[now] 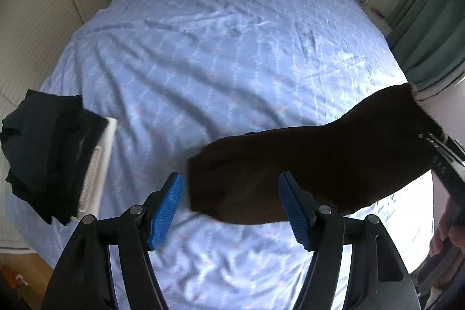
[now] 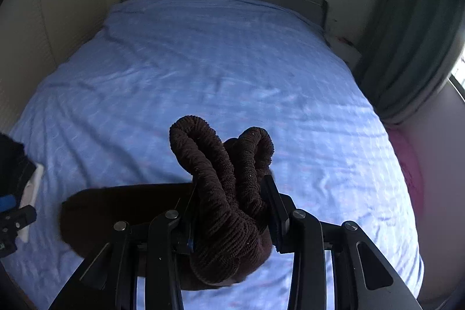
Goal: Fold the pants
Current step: 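Lift the cuffs with the right gripper and fold them over the legs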
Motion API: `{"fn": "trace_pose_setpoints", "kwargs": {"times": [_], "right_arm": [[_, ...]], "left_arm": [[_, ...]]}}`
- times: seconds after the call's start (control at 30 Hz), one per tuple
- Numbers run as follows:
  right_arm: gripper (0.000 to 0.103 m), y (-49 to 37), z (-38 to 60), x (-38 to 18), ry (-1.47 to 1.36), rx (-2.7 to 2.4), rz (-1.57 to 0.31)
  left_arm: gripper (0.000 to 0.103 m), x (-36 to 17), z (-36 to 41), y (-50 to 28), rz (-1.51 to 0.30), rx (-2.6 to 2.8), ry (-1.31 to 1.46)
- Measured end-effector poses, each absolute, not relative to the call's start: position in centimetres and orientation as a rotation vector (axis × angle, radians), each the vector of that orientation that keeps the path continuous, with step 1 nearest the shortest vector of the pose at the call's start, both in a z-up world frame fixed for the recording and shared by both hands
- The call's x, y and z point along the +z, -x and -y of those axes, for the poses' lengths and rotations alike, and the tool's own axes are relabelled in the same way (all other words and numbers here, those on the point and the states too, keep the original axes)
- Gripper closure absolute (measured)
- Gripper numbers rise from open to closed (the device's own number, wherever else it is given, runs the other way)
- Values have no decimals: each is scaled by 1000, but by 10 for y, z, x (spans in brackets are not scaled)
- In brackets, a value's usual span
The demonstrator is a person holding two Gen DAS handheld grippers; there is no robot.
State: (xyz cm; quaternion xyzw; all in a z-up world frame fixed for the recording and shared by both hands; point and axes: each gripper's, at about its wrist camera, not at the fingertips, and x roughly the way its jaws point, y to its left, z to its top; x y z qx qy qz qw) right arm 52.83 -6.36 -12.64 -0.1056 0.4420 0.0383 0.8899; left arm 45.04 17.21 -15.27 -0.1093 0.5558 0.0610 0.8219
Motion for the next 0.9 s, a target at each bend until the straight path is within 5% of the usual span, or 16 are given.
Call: {"fn": "trace_pose_setpoints", "kwargs": {"times": [0.53,0.67,0.9], "right_arm": [[64,-495,-149,-214,453,188,-1109],[52,-490,-174,-231,514,244,-1173],[49,-464,-181,-199,383,468,-1184]], "left_arm": [[36,-171,-316,-400,-1226,200,238],[36,-174,-332,-393,-1231,252,275],[34,-163,-332,-378,-1203,293,280]]}}
